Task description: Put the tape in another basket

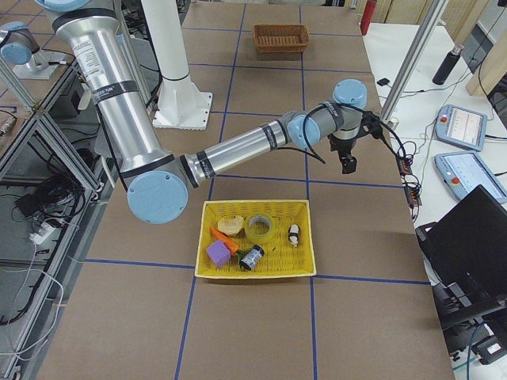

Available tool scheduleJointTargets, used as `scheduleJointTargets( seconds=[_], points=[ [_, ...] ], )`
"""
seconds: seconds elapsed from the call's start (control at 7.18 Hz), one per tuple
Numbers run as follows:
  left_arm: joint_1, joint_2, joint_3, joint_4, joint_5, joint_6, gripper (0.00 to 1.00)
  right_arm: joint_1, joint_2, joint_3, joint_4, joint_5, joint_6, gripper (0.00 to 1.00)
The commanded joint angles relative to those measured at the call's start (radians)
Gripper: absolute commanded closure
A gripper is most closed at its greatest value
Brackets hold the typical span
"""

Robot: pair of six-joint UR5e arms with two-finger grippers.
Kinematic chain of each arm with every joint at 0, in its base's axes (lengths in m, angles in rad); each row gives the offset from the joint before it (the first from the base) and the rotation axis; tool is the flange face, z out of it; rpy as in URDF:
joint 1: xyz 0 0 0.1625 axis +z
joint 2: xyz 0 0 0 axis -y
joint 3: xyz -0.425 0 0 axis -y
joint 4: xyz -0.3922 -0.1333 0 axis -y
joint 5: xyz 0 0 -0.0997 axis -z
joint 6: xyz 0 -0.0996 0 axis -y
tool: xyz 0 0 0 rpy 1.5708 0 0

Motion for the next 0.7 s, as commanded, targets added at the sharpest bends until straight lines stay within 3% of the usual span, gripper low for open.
scheduleJointTargets(
  seconds=[0.0,0.14,0.42,0.56],
  points=[
    [0.000,0.000,-0.009,0.002,-0.009,0.000,0.02,0.002,0.000,0.005,0.000,0.003,0.002,0.00],
    [-0.002,0.003,-0.008,0.002,-0.005,0.000,0.02,0.011,-0.012,0.009,0.000,0.018,0.004,0.00],
    [-0.002,0.003,0.000,0.003,0.073,0.000,0.02,0.115,-0.147,0.040,0.002,0.124,0.002,0.00],
    [-0.002,0.006,0.006,0.005,0.102,0.000,0.02,0.124,-0.147,0.049,-0.006,0.109,0.010,0.00]
  ],
)
